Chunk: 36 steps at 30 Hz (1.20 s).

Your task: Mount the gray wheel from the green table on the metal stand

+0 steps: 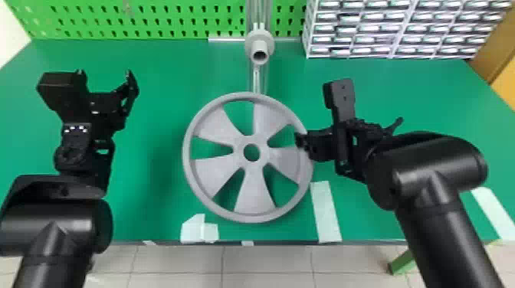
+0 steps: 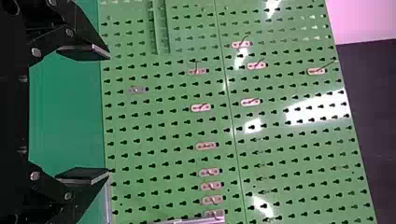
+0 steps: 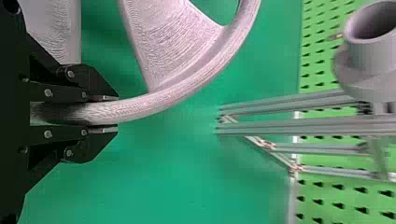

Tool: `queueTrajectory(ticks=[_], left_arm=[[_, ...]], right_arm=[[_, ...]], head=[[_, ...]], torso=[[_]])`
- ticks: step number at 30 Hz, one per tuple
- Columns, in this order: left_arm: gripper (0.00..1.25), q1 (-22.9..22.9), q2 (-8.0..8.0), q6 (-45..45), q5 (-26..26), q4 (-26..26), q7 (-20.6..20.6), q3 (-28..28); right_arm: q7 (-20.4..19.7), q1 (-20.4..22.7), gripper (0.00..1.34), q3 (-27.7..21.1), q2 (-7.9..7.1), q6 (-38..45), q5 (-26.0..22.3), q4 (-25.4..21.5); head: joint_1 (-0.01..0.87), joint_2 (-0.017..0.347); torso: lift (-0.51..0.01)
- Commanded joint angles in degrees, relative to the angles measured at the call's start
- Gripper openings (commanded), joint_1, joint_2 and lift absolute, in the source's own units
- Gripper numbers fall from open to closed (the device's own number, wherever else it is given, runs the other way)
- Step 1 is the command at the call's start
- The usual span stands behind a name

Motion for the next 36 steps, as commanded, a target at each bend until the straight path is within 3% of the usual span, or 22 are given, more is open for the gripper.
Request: queueTrajectory(ticks=[1, 17, 36], left_arm=[[0.87, 0.23, 0.0, 0.14, 0.44, -0.15, 0.07, 0.59], [0.87, 0.23, 0.0, 0.75, 0.7, -0.15, 0.77, 0.5], [0.88, 0.41, 0.0, 1.19, 1.4, -0.15, 1.12, -0.2]], right_arm=[[0.0, 1.76, 0.19, -0.68, -0.33, -4.47, 0.48, -1.3], [0.09, 5.81, 0.19, -0.32, -1.21, -21.25, 3.47, -3.85], [0.09, 6.77, 0.19, -0.94, -1.21, -30.57, 3.91, -4.72]], head=[[0.867, 0.052], [0.867, 0.052], [0.867, 0.052]], torso=[[-0.1], [-0.1], [-0.1]])
